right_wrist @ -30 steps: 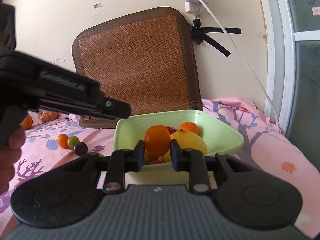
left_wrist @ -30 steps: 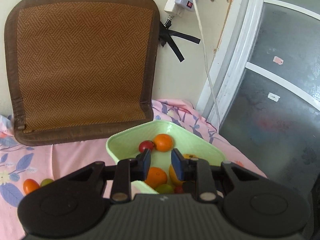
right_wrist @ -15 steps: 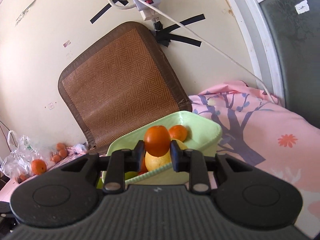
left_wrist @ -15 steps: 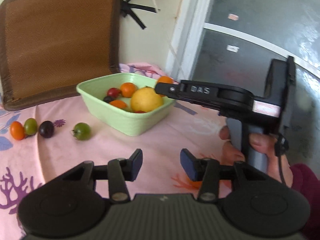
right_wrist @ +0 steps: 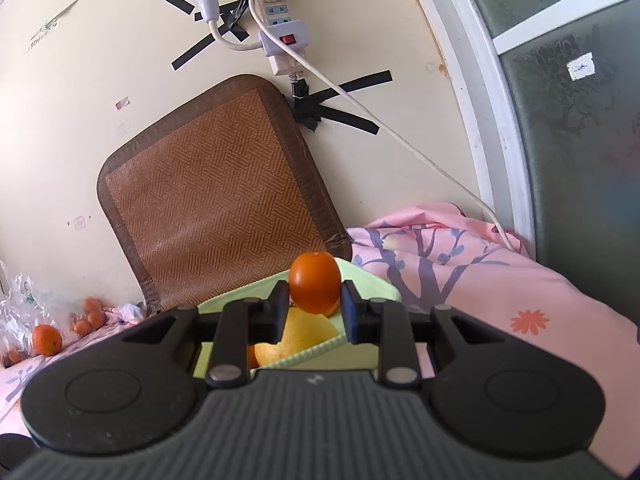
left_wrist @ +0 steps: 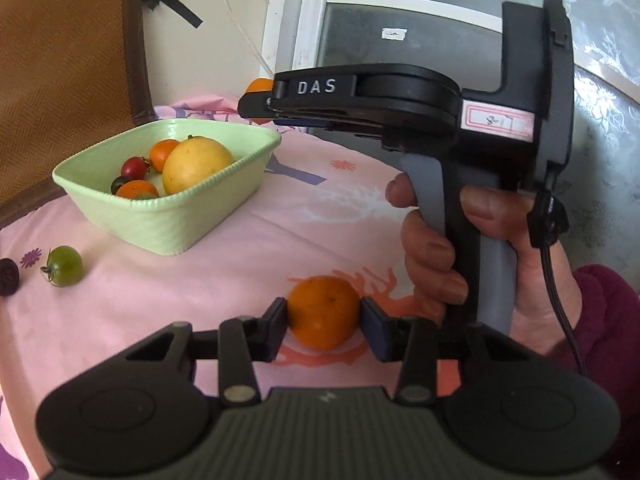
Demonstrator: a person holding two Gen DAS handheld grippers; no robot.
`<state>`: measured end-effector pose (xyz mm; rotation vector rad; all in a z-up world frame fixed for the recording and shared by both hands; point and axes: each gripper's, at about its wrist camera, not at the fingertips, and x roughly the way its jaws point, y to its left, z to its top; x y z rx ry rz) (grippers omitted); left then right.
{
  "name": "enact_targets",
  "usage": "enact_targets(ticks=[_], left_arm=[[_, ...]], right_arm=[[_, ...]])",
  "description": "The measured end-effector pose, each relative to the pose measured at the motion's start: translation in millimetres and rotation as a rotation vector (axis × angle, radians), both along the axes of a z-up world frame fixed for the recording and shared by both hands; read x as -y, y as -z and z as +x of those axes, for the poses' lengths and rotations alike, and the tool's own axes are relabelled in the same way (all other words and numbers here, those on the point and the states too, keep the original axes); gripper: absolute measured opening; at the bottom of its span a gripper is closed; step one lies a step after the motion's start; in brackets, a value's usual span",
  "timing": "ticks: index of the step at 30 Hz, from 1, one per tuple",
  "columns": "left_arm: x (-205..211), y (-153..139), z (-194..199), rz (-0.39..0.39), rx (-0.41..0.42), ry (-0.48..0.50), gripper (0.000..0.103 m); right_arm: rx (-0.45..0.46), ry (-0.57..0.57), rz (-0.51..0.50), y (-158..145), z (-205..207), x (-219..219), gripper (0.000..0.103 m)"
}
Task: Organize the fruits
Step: 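Lower both held tangerines into the basket and open both tools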
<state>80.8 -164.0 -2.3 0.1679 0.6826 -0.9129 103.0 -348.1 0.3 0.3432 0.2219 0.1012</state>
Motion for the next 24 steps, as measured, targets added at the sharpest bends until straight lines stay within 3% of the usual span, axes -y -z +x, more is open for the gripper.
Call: enact_targets(ticks=[9,12,16,18,21,24], left_arm=[[-31,-50,53,-0.127,0.05,-0.172,0.039],[-22,-62,80,-0.124,0.071,-0.228,0.039],[-3,-54,113,-0.079,0.06,-0.299,0.04],[4,-46,124,-0.055,0.054,-0.331,0.04],[10,-40,127,-0.031,0.056,-0.374,0.041],[5,-45,113,-0.058,0.086,-0.379,0.045]], right_arm=[[-0.041,0.014,-0.048,1,8,-8,0.03],[-0.049,0.026,-0.089,2,11,-14,0.031],[-0.067,0.048,-0.133,5,17,-19,0.031],[-0.069,0.053,-0.143,5,20,-20,0.037],[-0.053,0.06,-0.137,5,19,-19,0.059],[-0.051,0.072,-0.094,6,18,-12,0.059]])
